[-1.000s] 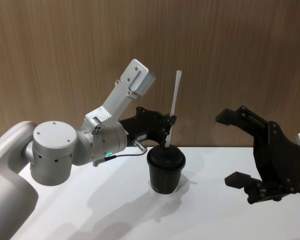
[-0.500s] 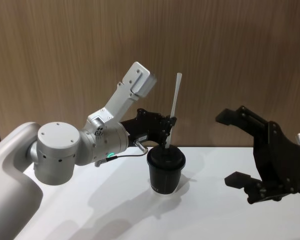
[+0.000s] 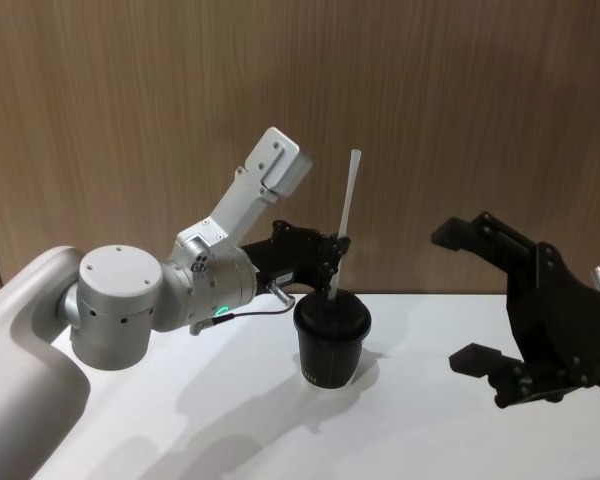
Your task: Pick up the straw with one hand, pass it to the other hand, and insert it into the cup.
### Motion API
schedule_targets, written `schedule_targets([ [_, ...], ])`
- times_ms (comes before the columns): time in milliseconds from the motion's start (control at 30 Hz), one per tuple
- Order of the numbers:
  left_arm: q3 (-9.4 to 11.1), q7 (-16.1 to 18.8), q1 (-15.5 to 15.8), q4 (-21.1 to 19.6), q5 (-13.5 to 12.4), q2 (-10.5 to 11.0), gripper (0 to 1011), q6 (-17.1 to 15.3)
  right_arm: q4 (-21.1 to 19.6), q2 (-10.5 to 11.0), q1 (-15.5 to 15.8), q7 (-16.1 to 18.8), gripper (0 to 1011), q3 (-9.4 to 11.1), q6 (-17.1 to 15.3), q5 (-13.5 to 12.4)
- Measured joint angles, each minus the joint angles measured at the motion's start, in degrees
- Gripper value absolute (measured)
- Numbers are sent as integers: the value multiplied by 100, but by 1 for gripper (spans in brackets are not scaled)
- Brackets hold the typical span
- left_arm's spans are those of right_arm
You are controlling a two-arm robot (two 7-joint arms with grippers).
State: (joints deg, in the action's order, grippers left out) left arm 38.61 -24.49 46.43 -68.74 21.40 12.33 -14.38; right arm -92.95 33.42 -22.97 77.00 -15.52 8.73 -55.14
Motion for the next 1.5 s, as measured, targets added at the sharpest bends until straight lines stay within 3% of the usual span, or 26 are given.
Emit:
schedule_targets([
  [433, -47, 22, -5, 102, -65, -50, 10, -38, 0, 0, 0, 0, 1001, 0, 0, 0],
  [533, -54, 25, -6, 119, -73, -58, 63, -42, 0, 0, 0, 0, 1001, 0, 0, 0],
  [1500, -76, 33, -14, 171, -102, -84, 942, -53, 0, 0, -1, 0, 1001, 0, 0, 0],
])
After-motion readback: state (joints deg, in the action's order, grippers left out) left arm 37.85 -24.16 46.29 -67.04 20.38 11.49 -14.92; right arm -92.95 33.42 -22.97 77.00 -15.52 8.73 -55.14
